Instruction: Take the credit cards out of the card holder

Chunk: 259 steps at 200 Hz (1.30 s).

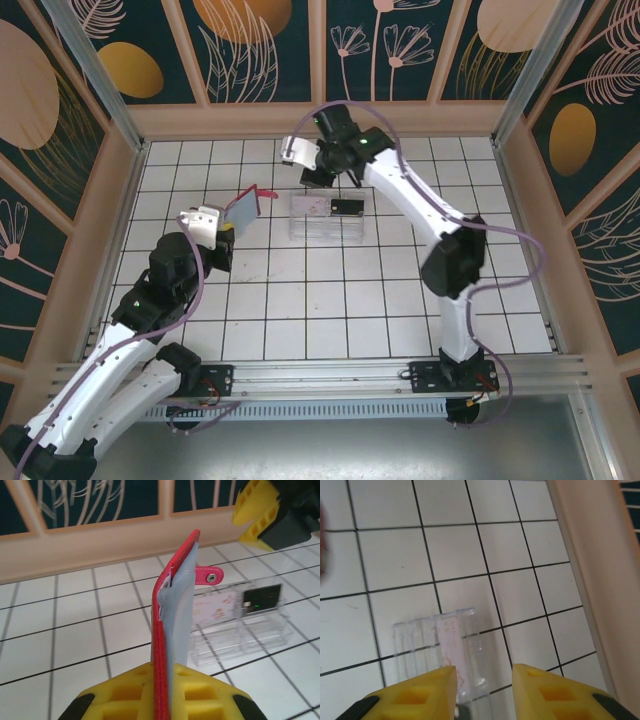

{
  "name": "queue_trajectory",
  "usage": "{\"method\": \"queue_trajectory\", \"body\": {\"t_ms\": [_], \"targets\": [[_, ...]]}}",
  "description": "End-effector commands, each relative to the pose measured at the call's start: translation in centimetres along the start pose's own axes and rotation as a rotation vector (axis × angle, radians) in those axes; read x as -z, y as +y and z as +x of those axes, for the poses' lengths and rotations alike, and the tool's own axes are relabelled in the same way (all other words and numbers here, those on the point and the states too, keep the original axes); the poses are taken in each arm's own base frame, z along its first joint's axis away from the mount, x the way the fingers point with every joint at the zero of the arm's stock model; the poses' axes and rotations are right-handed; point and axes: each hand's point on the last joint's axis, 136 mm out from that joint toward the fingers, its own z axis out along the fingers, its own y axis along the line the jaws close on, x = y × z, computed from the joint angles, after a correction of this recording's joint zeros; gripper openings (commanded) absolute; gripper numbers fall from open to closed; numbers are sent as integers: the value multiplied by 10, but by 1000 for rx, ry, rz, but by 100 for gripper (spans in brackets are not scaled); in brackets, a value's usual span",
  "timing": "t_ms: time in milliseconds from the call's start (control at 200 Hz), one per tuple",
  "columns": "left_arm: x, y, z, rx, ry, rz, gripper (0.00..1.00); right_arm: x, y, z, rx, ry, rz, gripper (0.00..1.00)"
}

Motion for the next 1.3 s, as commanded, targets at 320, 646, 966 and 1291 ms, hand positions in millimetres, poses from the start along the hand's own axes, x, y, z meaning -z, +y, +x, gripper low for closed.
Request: {"method": "queue_trajectory", "body": {"t_ms": [320, 646, 966, 1291], "targets": [[58, -126, -99, 133, -253, 816, 0, 135, 35, 3, -211, -442, -21, 38], [85, -136, -139, 180, -395, 950, 0, 214, 106, -13, -215, -769, -208, 50], [80, -144, -138, 190, -353, 1004, 1, 249, 119, -44, -265, -973, -246, 60], [56, -144, -121, 146, -240, 941, 6, 236, 125, -58, -335, -923, -281, 23]]}}
